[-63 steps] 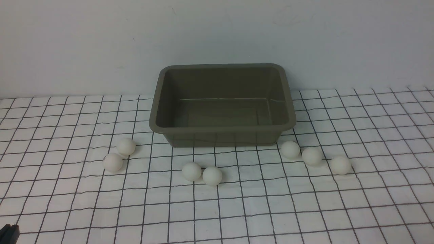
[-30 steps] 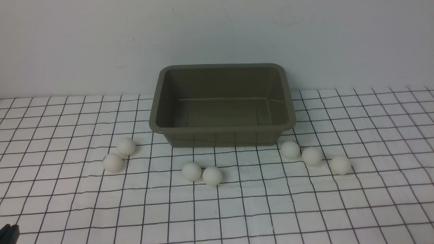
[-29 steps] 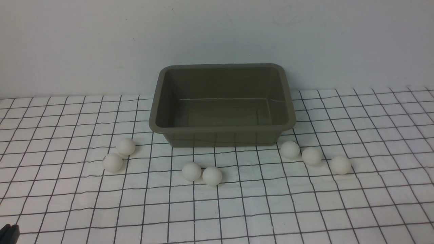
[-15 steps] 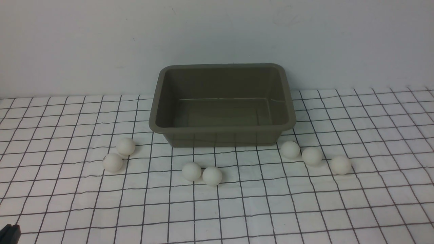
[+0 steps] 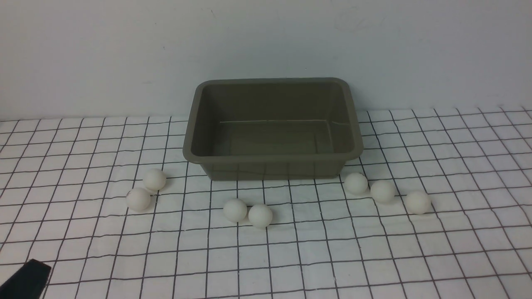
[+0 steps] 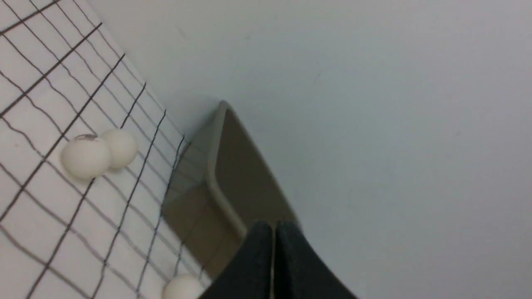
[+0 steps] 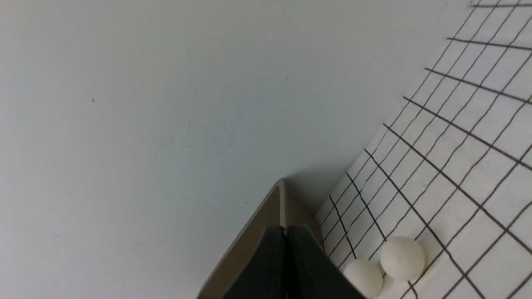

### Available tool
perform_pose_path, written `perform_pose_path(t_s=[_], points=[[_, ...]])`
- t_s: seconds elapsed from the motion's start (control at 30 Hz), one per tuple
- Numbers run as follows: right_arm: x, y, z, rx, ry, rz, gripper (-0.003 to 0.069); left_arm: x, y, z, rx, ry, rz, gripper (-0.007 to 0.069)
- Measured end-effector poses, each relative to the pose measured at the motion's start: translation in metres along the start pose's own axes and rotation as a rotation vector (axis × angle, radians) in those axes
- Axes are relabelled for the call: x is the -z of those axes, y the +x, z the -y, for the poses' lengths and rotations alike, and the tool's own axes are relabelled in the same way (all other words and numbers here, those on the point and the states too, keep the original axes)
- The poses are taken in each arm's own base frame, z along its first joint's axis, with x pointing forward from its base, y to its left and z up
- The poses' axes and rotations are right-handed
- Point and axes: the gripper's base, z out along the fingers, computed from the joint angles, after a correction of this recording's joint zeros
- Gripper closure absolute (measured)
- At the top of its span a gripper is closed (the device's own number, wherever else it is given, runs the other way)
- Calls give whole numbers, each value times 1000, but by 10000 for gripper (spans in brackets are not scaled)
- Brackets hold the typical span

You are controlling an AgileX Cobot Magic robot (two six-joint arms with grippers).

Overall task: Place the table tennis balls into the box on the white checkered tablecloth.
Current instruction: 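Reach for and grasp a ping pong ball on the table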

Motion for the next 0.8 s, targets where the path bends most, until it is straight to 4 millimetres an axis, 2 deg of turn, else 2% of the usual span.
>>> perform_pose_path(t_s=[0.17,0.23,0.33,0.37,0.47,0.5,0.6,0.63,0.7,0.77,0.8], points=[[12,-34,-55,329,-129,48,676,1,-14,0,200,13,152,629],[13,-45,-76,439,-155,29,676,1,-16,-1,207,10,174,629],[-1,-55,-105,648,-163,-138,676,1,-14,0,78,5,151,629],[-8,-60,-116,714,-172,-202,676,1,-12,5,-25,17,113,629],[-41,-70,-137,874,-175,-412,676,4,-10,36,-345,101,10,629],[-57,-73,-139,917,-155,-486,676,4,-9,46,-483,117,-35,629],[-85,-78,-138,984,-96,-612,674,-5,-9,65,-718,106,-149,629],[-96,-78,-134,996,-60,-662,674,-14,-8,70,-798,83,-234,629],[-119,-76,-123,986,23,-750,672,-30,-9,78,-911,42,-369,629],[-150,-69,-103,985,149,-867,671,-54,-11,79,-990,-34,-536,629],[-159,-64,-98,985,179,-903,671,-62,-11,79,-1012,-62,-590,629]])
